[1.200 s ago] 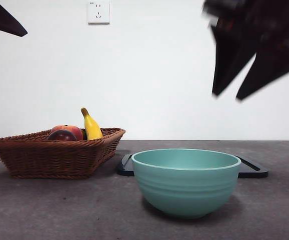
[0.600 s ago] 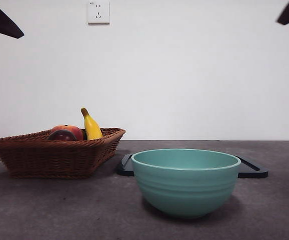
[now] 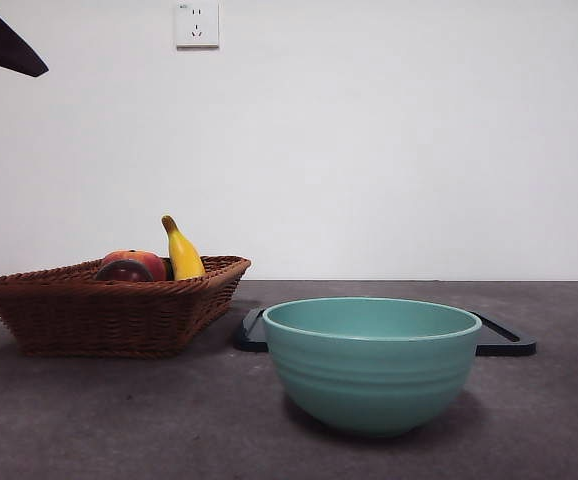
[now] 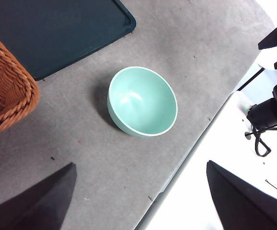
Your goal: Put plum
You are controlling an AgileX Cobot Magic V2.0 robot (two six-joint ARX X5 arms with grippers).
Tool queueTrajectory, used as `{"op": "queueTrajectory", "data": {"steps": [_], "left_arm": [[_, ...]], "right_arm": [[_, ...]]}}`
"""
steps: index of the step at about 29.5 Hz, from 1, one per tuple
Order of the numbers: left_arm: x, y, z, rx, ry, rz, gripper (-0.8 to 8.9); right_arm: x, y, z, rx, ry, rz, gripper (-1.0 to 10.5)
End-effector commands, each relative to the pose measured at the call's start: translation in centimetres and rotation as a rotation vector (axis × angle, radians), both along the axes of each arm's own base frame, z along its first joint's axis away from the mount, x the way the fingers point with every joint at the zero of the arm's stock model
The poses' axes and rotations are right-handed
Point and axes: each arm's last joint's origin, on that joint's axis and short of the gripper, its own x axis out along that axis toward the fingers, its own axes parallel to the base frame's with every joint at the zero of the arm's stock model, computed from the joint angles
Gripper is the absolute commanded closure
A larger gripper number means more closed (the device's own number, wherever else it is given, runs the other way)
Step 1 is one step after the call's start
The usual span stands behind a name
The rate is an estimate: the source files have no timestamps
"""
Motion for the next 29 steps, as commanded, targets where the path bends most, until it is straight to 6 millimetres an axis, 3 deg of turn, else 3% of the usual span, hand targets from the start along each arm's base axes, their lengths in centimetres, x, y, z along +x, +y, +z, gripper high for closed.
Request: {"op": "queueTrajectory", "data": {"steps": [1,6,9,12,13,29], "left_arm": [[0.12,-0.14,0.60,-0.006,-0.029,-0.018,3.81],[0.12,-0.14,0.60,-0.006,-0.029,-0.018,4.37],[0.12,-0.14,0.60,-0.006,-0.029,-0.018,5.68],[0.12,-0.14,0.60,-0.006,-0.029,-0.018,7.32],[0.12,-0.14,0.60,-0.006,-0.029,-0.018,7.94],[0.14,-0.15,0.62,-0.007,-0.032,-0.018,8.06]], "right_arm": [[0.06,0.17,0.45,0.005,-0.019,0.016,7.2],[0.07,0.17,0.44,0.005,-0.019,0.015,7.2],[0.06,0.17,0.44,0.004,-0.018,0.016,7.7],[0.07,0.17,0.44,0.004,-0.019,0.016,9.4],[0.07,0.17,0.44,0.004,-0.019,0.016,9.4],[0.11,0.20,0.50,0.011,-0.024,0.013,9.4]]}}
